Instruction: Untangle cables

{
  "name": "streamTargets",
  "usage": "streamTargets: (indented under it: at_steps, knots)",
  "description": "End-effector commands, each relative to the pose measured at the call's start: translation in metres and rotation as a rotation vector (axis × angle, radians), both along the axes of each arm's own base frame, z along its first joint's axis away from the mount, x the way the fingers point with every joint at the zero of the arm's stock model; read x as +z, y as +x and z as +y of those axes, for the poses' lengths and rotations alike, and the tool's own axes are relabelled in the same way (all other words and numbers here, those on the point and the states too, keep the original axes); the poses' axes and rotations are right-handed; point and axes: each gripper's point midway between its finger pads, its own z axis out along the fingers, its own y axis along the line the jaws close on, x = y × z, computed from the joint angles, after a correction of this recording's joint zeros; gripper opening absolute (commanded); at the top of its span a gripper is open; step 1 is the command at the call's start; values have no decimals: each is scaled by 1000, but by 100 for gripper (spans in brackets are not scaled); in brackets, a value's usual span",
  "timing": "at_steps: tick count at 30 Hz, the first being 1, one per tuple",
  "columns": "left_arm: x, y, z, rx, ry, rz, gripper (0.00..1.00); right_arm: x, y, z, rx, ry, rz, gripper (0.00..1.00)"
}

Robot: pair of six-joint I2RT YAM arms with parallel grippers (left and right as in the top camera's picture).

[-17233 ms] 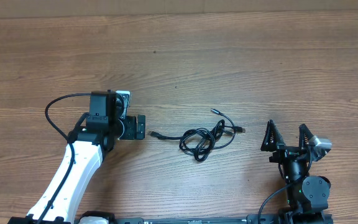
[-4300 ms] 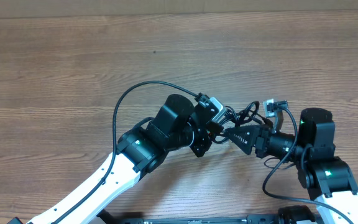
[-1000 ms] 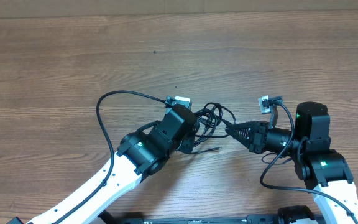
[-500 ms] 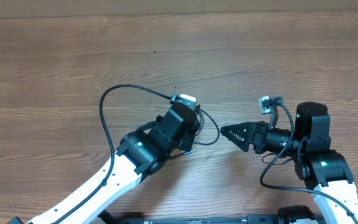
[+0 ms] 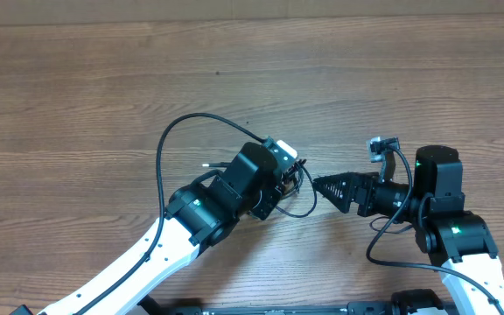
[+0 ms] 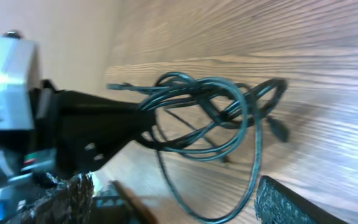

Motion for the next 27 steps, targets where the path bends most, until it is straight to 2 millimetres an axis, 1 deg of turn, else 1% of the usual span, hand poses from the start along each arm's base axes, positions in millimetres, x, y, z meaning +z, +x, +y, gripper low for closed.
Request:
streamTargets:
  at_steps: [1,6,8,9,10,11,13,17,23,25,27]
  knots:
    - [12,-6,-13,-150,-11,-39,4,11,11,-7,-9,-69,-108,82]
    - [17,-25,-35,-336,-76,-27,4,11,11,-7,22,-98,-162,80]
    - [21,-30,-41,-387,-97,-36,4,11,11,-7,37,-111,-184,73]
    - [23,-30,-42,-402,-103,-44,4,11,11,-7,43,-117,-194,67]
    - [24,-30,-43,-404,-106,-49,4,11,11,-7,50,-123,-204,63]
    - [24,-29,-44,-404,-109,-53,4,11,11,-7,56,-130,-214,56]
    - [26,-28,-45,-404,-113,-61,4,10,10,-7,72,-144,-234,49]
    - [27,-28,-45,-412,-110,-70,4,8,9,-7,93,-168,-253,47]
    - [30,-27,-46,-423,-111,-90,4,-2,13,-17,47,-228,-227,48]
    - [41,-28,-45,-436,-120,-129,4,-4,11,-18,56,-242,-231,48]
    - [47,-29,-44,-441,-128,-150,4,-4,12,-18,56,-243,-232,48]
